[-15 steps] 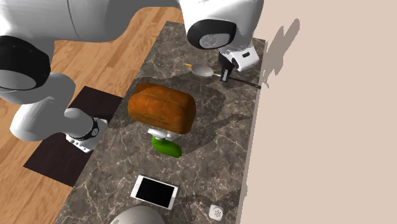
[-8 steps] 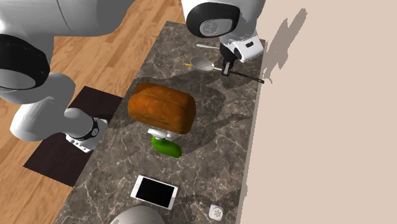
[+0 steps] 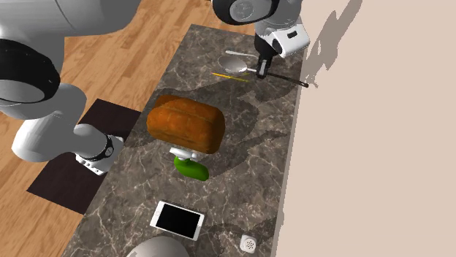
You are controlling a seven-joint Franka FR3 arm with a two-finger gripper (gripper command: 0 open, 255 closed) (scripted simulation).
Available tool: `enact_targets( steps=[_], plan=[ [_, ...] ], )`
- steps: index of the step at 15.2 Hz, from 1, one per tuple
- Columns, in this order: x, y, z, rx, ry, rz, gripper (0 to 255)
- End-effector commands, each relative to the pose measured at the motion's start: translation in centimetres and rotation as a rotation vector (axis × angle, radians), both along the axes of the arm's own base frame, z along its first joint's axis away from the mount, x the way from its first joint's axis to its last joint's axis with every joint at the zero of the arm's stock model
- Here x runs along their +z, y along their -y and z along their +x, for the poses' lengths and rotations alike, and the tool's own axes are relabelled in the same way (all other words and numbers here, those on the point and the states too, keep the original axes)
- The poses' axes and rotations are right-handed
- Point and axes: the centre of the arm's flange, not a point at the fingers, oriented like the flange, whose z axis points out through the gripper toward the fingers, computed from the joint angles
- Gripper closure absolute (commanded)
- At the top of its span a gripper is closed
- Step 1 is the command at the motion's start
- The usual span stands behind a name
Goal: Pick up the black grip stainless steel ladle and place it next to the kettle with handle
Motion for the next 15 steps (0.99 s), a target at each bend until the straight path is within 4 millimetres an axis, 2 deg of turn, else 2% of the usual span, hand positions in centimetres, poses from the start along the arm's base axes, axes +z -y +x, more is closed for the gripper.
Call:
enact_targets(
  steps=[1,4,15],
  plan=[
    [1.2,-0.1,0.0,0.000,0.000,0.000,255],
    [2.5,-0.1,0.0,0.000,0.000,0.000,255],
    [2.6,14.4,-0.5,0.000,0.000,0.000,255]
  ],
)
